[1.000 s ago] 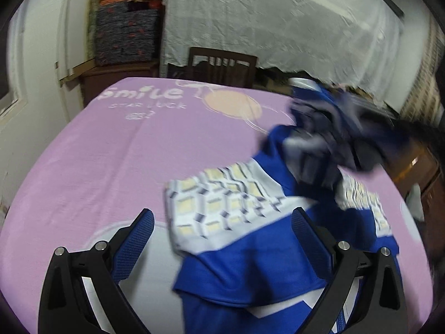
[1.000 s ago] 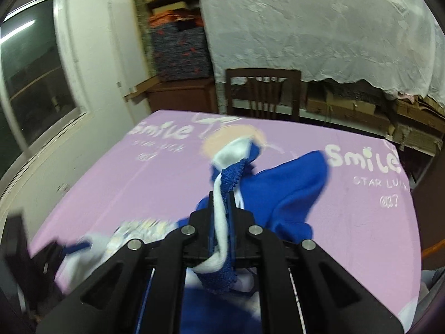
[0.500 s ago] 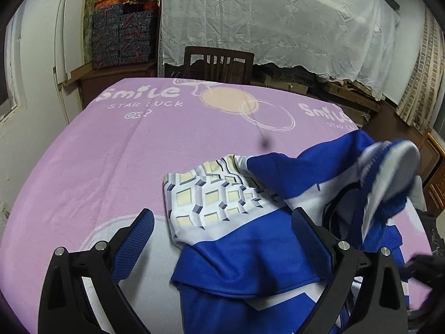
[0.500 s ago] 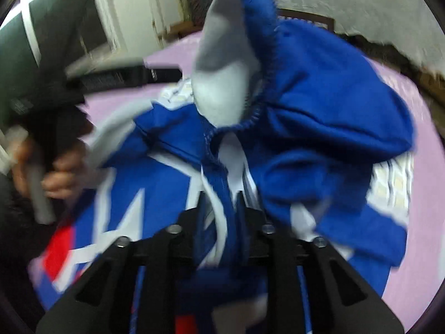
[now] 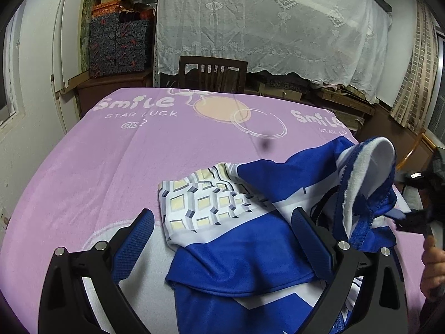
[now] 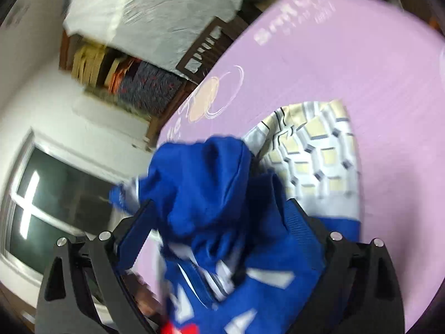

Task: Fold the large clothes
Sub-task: 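Fold the held hood down over the hoodie body with the right tool, then lay the blue hood flat on the folded sleeves and open the right tool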

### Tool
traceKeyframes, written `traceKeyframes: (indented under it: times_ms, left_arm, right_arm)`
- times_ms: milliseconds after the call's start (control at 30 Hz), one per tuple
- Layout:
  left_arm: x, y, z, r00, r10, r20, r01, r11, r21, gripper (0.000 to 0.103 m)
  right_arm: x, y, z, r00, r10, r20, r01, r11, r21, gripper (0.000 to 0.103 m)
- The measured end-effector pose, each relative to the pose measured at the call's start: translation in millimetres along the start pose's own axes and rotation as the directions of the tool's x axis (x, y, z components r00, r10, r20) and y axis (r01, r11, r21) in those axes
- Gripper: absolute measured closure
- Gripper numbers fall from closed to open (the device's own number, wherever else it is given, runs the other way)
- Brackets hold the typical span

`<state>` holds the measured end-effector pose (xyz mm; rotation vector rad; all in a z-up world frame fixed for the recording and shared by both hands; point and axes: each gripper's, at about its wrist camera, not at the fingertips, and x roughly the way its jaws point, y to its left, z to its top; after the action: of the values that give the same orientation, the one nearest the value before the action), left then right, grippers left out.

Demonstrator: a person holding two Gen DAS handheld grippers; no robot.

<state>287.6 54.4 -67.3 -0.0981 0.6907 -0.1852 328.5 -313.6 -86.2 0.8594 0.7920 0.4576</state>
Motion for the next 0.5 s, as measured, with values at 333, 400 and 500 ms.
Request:
traceKeyframes:
  times_ms: [333, 400, 500]
  left_arm:
    - [-25, 48, 18, 0.998, 0.027, 0.064, -0.017, 0.988, -0.153, 0.004]
    - [-29, 59, 20, 0.997, 0.033, 0.069, -0.02, 0.982, -0.19, 0.004]
    - [-36, 68, 20, 0.997, 0.016, 0.079, 0.002, 0.974, -0.226, 0.004]
  right_arm:
    - [-3, 145, -22, 1.0, -0.001, 0.022, 0.011, 0.88, -0.476, 0.095]
    - [-7, 166, -50, 0.999, -0.04, 0.034, 0.053, 0.804, -0.592, 0.095]
    - [4, 164, -105, 0.984, -0.169, 0.06, 0.159, 0.667, -0.728, 0.095]
